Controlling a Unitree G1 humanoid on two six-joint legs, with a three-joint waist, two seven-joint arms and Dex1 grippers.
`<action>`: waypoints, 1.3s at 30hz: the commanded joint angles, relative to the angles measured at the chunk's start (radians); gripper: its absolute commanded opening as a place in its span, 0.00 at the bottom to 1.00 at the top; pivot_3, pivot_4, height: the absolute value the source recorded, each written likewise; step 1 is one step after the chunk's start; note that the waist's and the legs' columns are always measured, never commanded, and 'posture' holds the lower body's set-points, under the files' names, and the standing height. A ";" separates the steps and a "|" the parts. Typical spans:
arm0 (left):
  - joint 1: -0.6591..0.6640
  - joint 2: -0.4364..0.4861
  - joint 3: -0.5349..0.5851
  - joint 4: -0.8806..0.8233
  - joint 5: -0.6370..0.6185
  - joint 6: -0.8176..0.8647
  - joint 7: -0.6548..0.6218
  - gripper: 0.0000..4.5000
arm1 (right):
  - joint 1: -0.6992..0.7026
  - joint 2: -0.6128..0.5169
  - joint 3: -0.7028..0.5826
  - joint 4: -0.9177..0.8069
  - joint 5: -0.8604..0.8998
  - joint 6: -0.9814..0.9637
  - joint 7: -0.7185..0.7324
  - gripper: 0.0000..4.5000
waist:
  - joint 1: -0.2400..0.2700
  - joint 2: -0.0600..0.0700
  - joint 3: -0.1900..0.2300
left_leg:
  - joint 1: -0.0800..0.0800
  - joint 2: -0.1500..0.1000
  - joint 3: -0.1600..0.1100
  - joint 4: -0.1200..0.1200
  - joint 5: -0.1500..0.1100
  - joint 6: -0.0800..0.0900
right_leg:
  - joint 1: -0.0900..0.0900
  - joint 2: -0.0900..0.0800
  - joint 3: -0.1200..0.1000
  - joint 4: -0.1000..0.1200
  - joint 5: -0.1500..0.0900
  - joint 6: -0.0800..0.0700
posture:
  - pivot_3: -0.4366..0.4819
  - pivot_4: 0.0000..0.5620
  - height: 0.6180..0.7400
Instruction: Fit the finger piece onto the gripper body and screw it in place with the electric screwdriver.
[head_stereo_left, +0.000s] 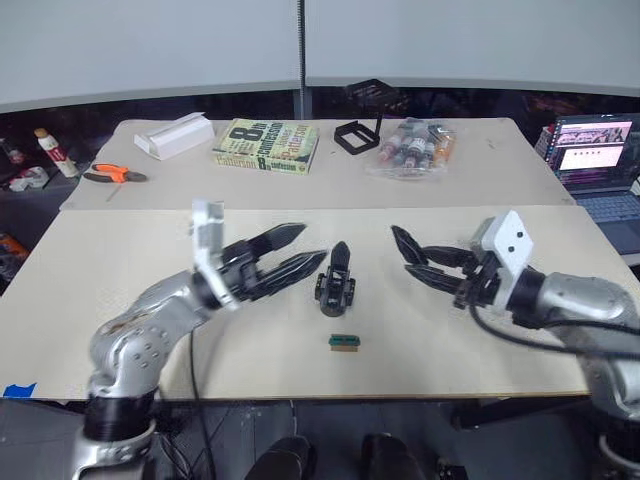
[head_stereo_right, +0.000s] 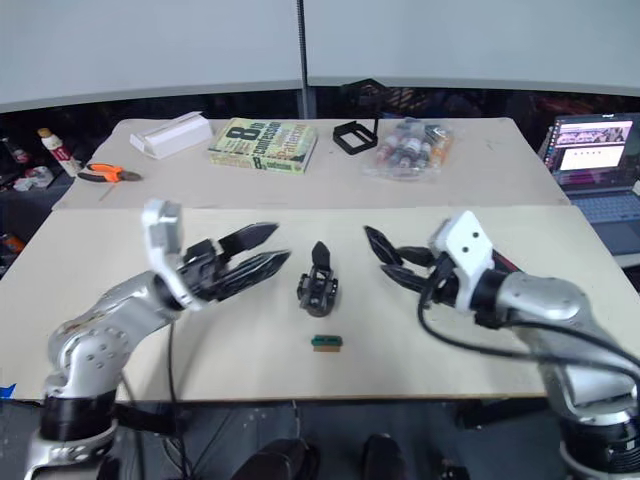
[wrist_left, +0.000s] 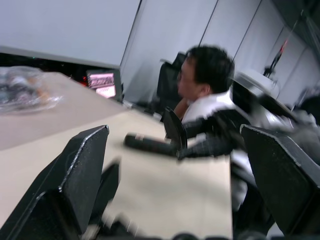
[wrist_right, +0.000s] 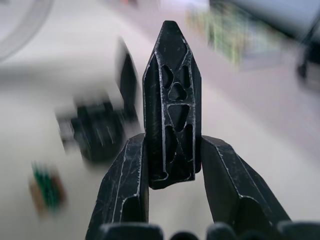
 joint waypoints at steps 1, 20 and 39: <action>-0.081 -0.086 -0.017 0.034 0.000 0.005 0.119 1.00 | -0.032 0.036 0.051 -0.062 -0.087 -0.075 -0.086 0.24 | 0.005 0.000 0.000 | 0.000 0.000 0.000 0.000 0.000 0.000 | 0.000 0.000 0.000 0.000 0.000 0.000 | 0.48 0.27 1.00; -0.114 -0.287 -0.065 0.033 0.039 -0.019 0.234 0.27 | -0.111 0.069 0.164 -0.069 -0.257 -0.091 -0.145 0.24 | 0.005 0.000 0.000 | 0.000 0.000 0.000 -0.001 0.003 0.001 | -0.001 0.002 0.001 0.001 0.000 0.000 | 0.48 0.27 1.00; -0.271 0.098 -0.065 0.164 0.002 0.110 -0.295 0.00 | -0.146 -0.297 -0.222 0.083 0.484 0.332 0.325 0.99 | -0.006 0.000 0.000 | 0.000 0.001 0.000 -0.002 0.003 0.001 | -0.001 0.002 0.001 -0.001 0.000 -0.001 | 0.48 0.27 1.00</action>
